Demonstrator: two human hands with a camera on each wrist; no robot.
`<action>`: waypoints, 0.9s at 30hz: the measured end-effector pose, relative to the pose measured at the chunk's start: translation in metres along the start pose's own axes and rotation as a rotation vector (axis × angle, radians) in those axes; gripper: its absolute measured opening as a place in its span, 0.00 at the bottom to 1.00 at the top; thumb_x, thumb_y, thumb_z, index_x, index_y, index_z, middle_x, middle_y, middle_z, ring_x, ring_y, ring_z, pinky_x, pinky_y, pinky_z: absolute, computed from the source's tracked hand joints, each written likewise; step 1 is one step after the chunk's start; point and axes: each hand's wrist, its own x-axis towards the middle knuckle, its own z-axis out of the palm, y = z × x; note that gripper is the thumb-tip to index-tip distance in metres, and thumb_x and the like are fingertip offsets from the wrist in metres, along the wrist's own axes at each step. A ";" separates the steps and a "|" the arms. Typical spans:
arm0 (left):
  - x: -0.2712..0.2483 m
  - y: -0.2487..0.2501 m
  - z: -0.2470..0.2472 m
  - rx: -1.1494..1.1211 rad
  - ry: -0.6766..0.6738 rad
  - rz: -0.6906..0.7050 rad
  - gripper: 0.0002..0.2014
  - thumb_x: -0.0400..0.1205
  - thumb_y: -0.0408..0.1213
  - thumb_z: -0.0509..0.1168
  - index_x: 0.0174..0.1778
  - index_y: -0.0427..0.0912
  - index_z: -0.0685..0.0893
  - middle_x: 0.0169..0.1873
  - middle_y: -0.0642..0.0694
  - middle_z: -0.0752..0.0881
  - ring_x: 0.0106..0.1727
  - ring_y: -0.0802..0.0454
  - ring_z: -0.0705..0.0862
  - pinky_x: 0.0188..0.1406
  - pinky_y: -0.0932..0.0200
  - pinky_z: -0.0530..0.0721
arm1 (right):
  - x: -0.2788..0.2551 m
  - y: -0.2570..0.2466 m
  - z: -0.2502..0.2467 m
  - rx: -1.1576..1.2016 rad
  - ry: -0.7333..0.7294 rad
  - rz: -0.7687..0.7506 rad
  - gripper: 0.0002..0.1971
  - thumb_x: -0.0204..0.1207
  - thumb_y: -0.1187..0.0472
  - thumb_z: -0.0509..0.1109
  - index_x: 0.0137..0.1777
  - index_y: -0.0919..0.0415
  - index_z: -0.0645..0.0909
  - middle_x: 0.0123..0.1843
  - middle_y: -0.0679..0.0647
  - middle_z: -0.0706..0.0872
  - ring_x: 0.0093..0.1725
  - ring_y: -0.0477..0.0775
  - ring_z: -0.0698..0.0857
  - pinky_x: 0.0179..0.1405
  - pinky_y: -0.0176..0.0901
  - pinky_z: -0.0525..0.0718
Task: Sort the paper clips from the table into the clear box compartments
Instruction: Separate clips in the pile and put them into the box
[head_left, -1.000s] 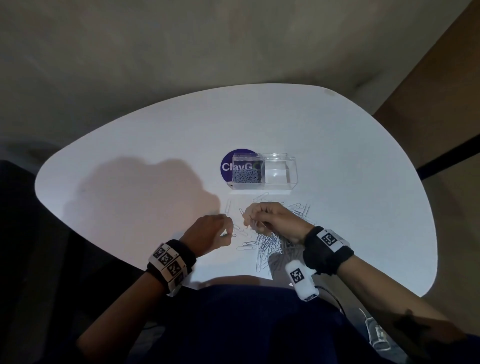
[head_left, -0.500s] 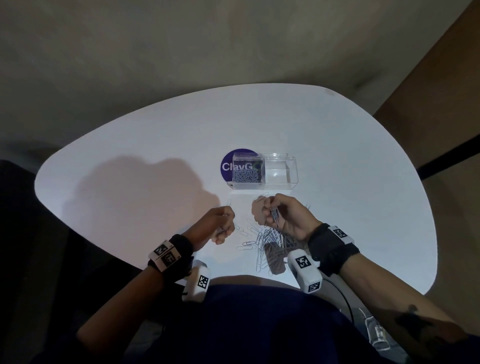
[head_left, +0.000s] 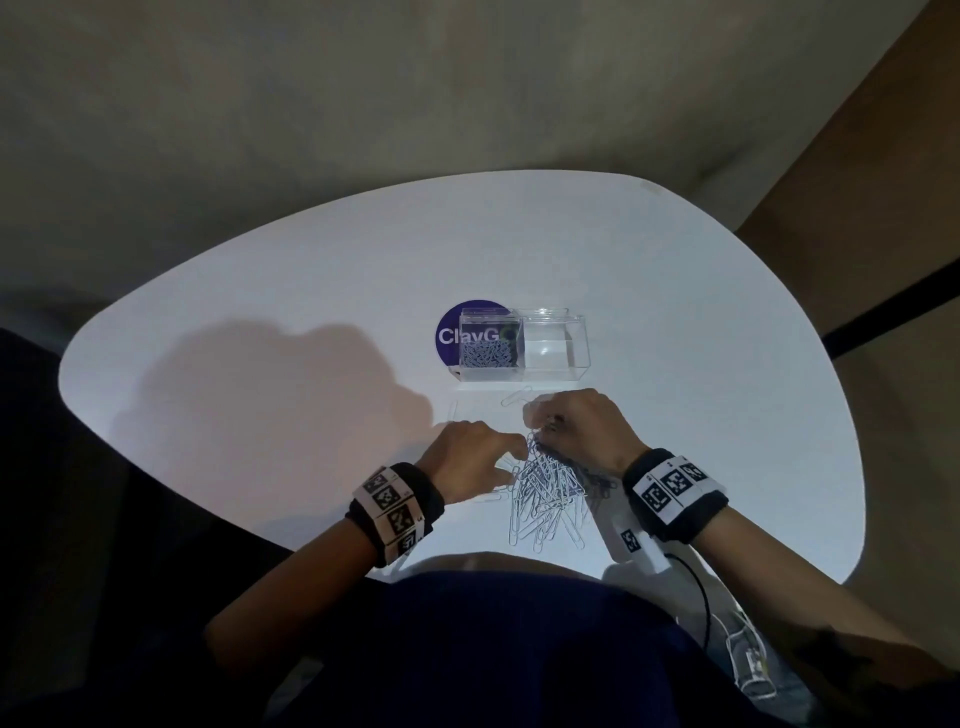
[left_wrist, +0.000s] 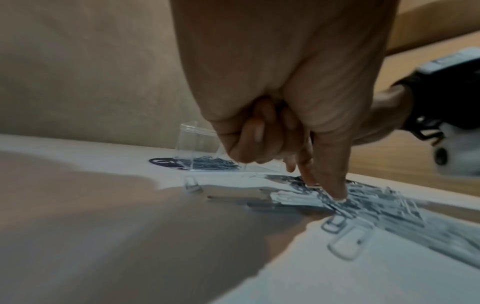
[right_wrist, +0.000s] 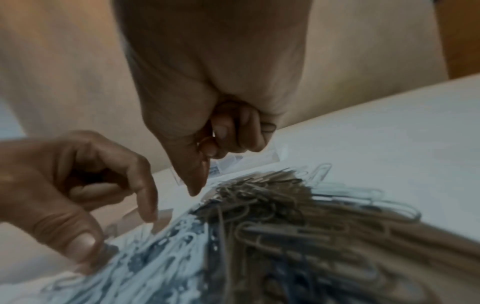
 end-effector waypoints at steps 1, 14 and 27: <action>0.002 0.000 0.003 0.059 -0.011 0.014 0.15 0.80 0.50 0.68 0.62 0.56 0.82 0.49 0.49 0.90 0.53 0.47 0.86 0.46 0.57 0.72 | 0.001 0.000 0.001 -0.060 -0.040 -0.026 0.10 0.70 0.60 0.76 0.50 0.49 0.88 0.50 0.44 0.90 0.53 0.53 0.87 0.49 0.50 0.85; -0.006 -0.018 -0.008 -0.455 0.088 -0.135 0.08 0.77 0.45 0.73 0.38 0.48 0.82 0.24 0.59 0.76 0.26 0.64 0.73 0.30 0.69 0.68 | 0.014 -0.003 0.016 -0.138 -0.214 -0.061 0.05 0.77 0.58 0.71 0.42 0.53 0.78 0.49 0.48 0.80 0.46 0.51 0.79 0.43 0.46 0.76; 0.045 -0.054 -0.094 -0.418 0.251 -0.228 0.07 0.79 0.34 0.66 0.38 0.37 0.77 0.29 0.44 0.85 0.30 0.49 0.79 0.33 0.56 0.76 | 0.010 -0.013 -0.004 1.166 -0.093 0.287 0.10 0.81 0.76 0.64 0.43 0.64 0.82 0.47 0.72 0.89 0.26 0.48 0.71 0.27 0.41 0.66</action>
